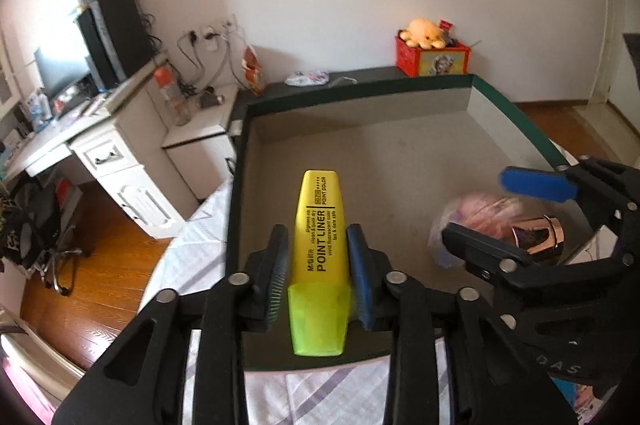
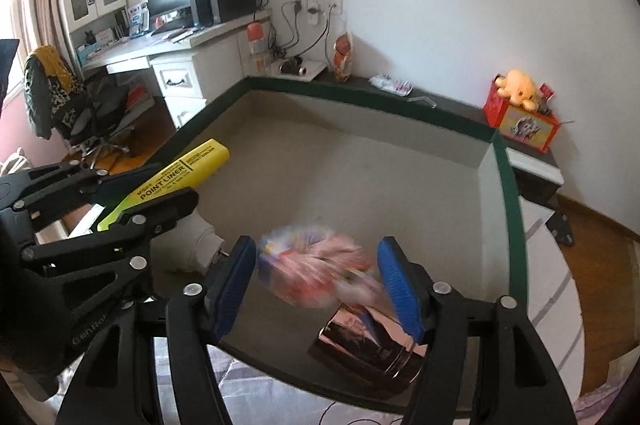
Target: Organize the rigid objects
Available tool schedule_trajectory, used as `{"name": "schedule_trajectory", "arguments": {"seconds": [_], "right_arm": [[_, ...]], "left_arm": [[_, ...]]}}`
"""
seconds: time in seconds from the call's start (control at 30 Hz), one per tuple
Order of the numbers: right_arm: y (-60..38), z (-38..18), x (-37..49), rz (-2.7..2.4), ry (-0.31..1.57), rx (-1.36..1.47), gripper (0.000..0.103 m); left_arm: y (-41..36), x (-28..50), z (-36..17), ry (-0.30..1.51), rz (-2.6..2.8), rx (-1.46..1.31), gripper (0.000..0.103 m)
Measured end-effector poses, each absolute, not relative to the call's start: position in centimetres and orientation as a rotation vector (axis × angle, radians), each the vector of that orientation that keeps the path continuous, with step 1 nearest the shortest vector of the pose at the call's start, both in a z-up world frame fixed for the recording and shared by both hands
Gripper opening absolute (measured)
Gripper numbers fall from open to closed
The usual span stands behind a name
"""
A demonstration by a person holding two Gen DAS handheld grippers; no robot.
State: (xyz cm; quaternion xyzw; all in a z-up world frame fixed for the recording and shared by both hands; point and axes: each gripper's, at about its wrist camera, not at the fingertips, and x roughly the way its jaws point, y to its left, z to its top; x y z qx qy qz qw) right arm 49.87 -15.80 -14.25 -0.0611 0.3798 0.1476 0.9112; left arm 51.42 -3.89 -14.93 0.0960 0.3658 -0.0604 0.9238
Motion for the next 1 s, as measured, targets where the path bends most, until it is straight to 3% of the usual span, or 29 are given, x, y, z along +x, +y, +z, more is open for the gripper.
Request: {"name": "schedule_trajectory", "arguments": {"seconds": [0.03,0.1,0.17,0.37,1.0], "right_arm": [[-15.7,-14.1,49.7,0.297,0.777,-0.127,0.075],[-16.0,-13.6,49.1,0.297,0.761,-0.117,0.082],[-16.1,-12.6,48.1,0.277,0.735,-0.122,0.083],[-16.2,-9.4,44.2,0.276,0.639,-0.108,0.089],[-18.7,-3.6,25.1,0.103,0.382,-0.049,0.09]], "left_arm": [[-3.5,51.2,-14.6,0.74,-0.112,0.191,0.045],[-2.5,50.4,-13.7,0.708,-0.09,0.163,0.07],[-1.5,48.8,-12.4,0.656,-0.066,0.127,0.082],[0.1,43.8,-9.0,0.536,-0.033,0.111,0.101],[2.1,25.7,-4.0,0.358,-0.061,0.031,0.103]]}}
